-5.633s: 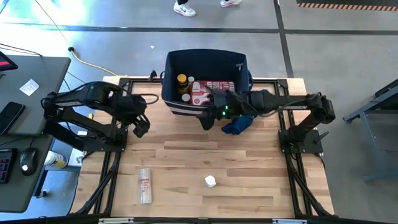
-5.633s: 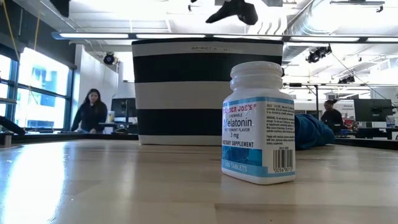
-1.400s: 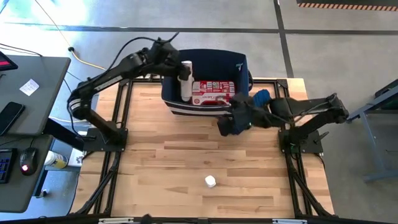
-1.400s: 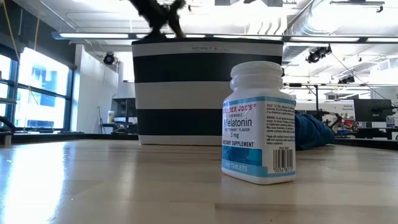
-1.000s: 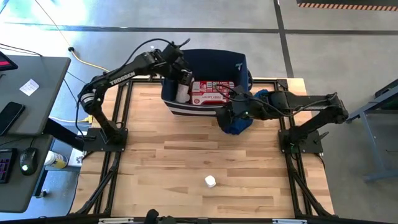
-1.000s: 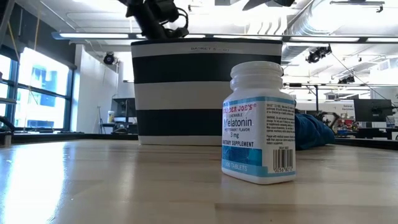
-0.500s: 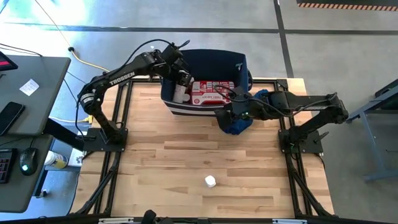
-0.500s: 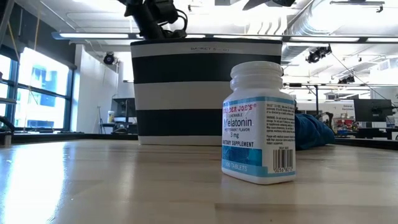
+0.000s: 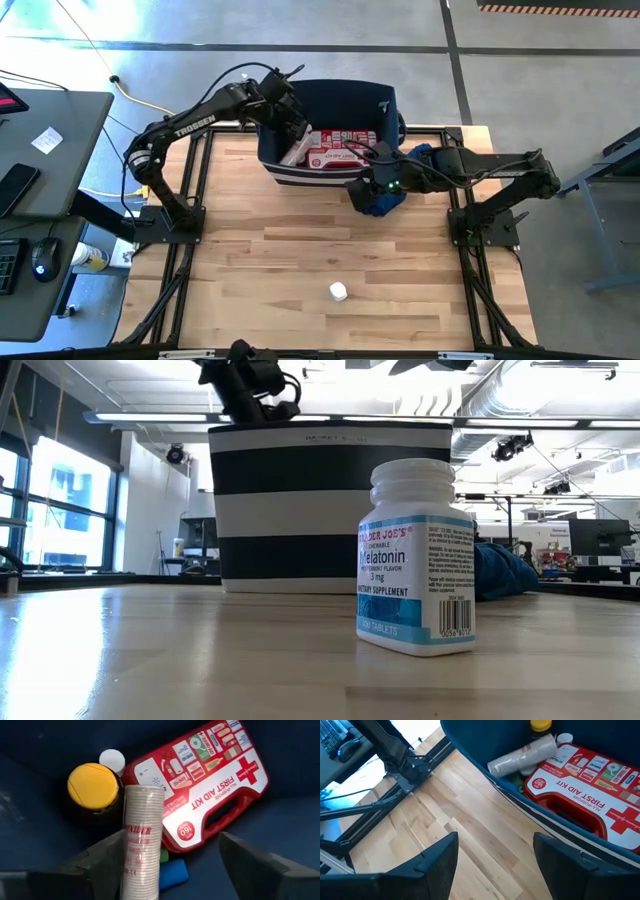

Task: Pick & place medical supplies in basket/bin
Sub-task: Put the white pill bottle into the blue bin

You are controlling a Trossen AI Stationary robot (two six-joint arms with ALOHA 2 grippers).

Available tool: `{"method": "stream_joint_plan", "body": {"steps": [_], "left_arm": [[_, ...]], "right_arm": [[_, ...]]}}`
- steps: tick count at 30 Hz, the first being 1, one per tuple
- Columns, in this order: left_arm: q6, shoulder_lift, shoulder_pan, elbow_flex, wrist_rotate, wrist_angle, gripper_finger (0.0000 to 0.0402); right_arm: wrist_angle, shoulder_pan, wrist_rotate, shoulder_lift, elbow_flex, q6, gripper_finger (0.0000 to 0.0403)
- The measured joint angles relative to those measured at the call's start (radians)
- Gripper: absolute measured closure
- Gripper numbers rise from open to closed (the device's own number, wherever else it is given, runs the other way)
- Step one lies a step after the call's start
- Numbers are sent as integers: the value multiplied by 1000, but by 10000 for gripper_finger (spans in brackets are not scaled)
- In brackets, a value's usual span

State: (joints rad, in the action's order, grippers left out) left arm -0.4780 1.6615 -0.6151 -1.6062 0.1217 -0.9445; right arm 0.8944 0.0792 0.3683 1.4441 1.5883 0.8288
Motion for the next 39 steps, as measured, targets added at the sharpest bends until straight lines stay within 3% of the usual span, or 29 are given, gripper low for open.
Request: {"method": "stream_joint_plan", "body": {"steps": [5, 10, 16, 19, 24, 29, 35, 39], "left_arm": [[3, 8, 0, -56, 7, -43, 42], [11, 7, 2, -201, -4, -46, 63], [99, 6, 1, -398, -24, -69, 91], [146, 5, 16, -478, -33, -99, 103], [219, 5, 51, -557, -52, -157, 121], [238, 3, 105, -573, -103, -234, 138], [160, 4, 195, -573, -206, -361, 157], [128, -1, 275, -573, -221, -376, 168]], "right_arm": [[7, 0, -2, 0, 0, -3, 155], [76, 0, -2, 0, 0, 10, 155], [287, 3, -5, 0, 0, 139, 155], [352, 22, -33, 0, 0, 167, 155], [317, 75, -126, 0, 0, 161, 155], [266, 140, -87, 0, 0, 189, 155], [204, 198, -45, 18, 0, 243, 155], [148, 245, -47, 52, 0, 245, 155]]}}
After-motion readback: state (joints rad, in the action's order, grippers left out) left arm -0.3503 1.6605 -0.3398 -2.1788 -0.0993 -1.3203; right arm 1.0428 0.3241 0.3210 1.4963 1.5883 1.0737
